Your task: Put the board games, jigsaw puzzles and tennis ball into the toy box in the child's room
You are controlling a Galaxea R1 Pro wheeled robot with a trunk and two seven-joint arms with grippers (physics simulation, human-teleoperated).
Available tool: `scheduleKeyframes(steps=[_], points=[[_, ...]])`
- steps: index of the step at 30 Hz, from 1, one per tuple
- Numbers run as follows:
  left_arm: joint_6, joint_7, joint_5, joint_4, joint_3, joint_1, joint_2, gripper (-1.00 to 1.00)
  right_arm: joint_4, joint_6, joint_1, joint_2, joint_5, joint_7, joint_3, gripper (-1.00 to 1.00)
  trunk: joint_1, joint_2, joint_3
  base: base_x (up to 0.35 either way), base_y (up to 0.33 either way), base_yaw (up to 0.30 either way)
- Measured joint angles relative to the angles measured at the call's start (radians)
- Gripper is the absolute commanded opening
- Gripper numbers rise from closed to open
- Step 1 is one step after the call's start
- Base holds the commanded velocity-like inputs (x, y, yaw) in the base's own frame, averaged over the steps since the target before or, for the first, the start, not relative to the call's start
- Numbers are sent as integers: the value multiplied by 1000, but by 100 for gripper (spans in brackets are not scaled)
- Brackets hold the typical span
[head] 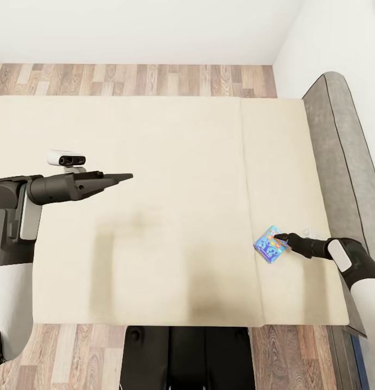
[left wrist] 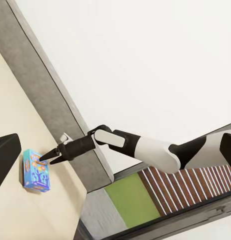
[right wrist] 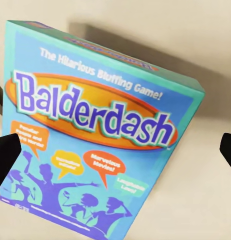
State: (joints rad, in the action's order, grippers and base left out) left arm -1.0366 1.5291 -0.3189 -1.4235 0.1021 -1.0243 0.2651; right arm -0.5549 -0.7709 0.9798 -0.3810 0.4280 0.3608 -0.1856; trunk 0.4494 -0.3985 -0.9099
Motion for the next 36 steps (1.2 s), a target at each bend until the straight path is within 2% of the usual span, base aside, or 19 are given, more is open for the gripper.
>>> scheduleKeyframes(steps=[28,36], points=[[0,0,0,0,-2,0,-2,100,0,13,0,6,0,0,1,100,0,0,0,0,0,0],[0,0,0,-1,-2,1,-2,100,0,43,-1,7,-3,0,3,100,0,0,0,0,0,0]])
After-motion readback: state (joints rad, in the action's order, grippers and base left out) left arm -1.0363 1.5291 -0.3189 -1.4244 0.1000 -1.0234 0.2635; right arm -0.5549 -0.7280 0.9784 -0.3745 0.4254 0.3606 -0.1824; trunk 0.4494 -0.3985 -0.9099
